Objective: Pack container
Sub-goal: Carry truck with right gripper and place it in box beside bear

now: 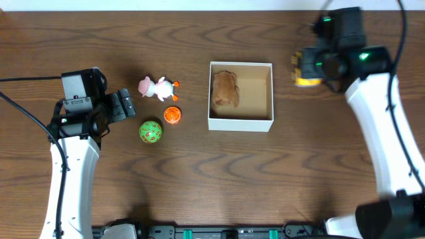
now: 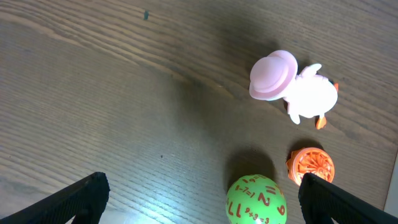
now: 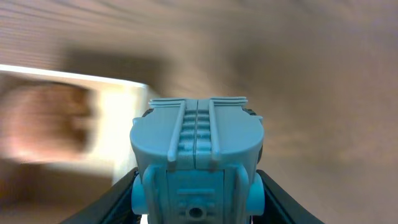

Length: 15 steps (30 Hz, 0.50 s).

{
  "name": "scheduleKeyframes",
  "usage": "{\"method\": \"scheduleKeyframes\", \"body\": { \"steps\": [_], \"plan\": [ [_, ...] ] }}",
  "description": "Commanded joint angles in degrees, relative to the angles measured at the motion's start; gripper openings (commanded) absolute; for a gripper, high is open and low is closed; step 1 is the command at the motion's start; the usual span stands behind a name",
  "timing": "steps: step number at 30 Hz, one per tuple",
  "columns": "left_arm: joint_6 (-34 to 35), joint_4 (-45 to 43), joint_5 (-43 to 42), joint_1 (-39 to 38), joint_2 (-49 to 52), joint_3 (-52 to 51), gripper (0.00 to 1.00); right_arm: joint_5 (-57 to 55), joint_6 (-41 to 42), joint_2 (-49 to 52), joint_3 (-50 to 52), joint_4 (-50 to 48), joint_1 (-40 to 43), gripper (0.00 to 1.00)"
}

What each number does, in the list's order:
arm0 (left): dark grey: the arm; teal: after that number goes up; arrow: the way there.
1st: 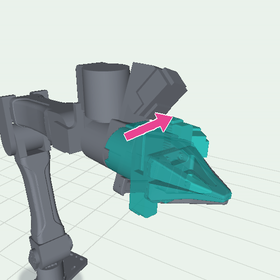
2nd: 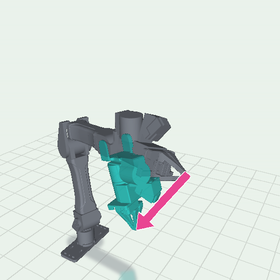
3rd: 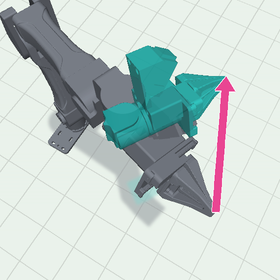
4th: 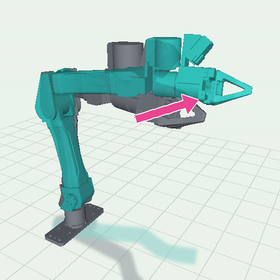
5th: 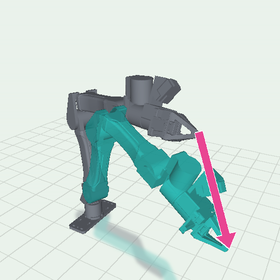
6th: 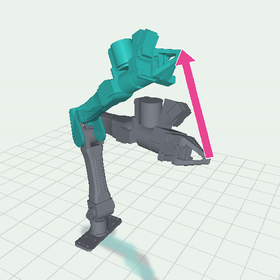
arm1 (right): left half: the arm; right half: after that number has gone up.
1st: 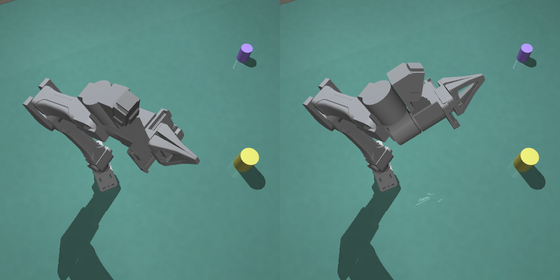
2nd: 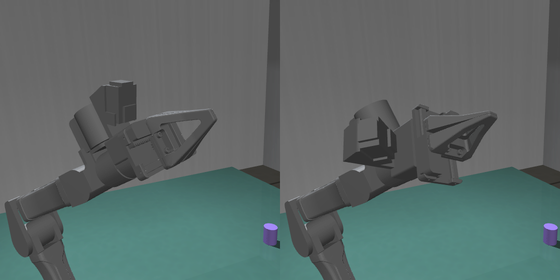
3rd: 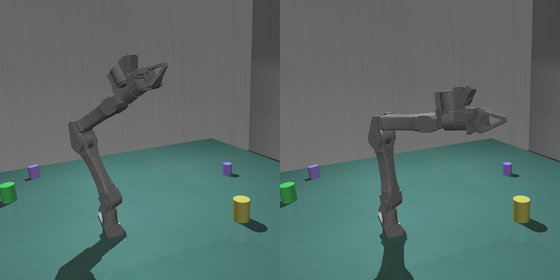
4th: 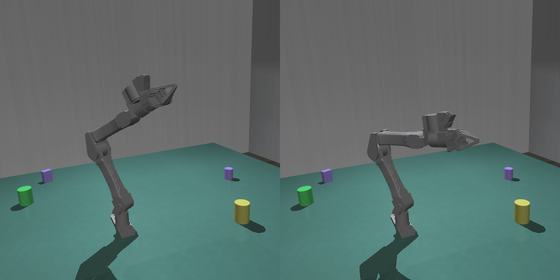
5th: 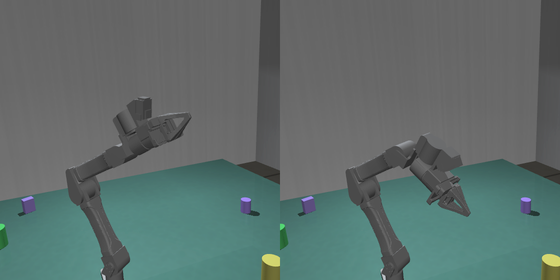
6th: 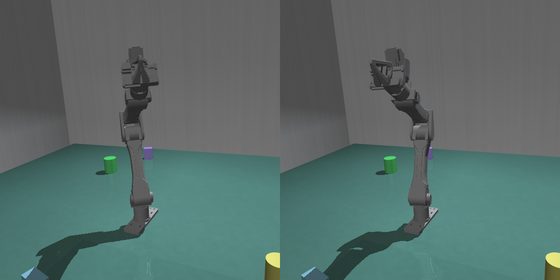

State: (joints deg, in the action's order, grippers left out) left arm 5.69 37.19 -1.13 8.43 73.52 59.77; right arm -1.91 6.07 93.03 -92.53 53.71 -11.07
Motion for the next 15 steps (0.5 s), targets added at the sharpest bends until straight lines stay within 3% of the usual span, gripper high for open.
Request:
{"method": "scheduleKeyframes", "body": {
  "steps": [1, 5, 9, 12, 15],
  "plan": [
    [-1.0, 0.2, 0.1, 0.3, 0.3, 1.2, 0.98, -0.2, 2.8, -0.9, -0.6, -1.7, -7.4, 0.11],
    [-1.0, 0.2, 0.1, 0.3, 0.3, 1.2, 0.98, -5.9, 6.0, 2.4, -0.5, -3.2, -14.3, 0.12],
    [-1.0, 0.2, 0.1, 0.3, 0.3, 1.2, 0.98, -9.3, 3.4, 7.8, -0.5, -3.8, -16.9, 0.11],
    [-1.0, 0.2, 0.1, 0.3, 0.3, 1.2, 0.98, -8.1, -6.4, 12.3, -0.5, -5.4, -17.1, 0.01],
    [-1.0, 0.2, 0.1, 0.3, 0.3, 1.2, 0.98, -5.5, -21.2, 15.7, -0.5, -6.7, -16.7, 0.01]
  ]
}}
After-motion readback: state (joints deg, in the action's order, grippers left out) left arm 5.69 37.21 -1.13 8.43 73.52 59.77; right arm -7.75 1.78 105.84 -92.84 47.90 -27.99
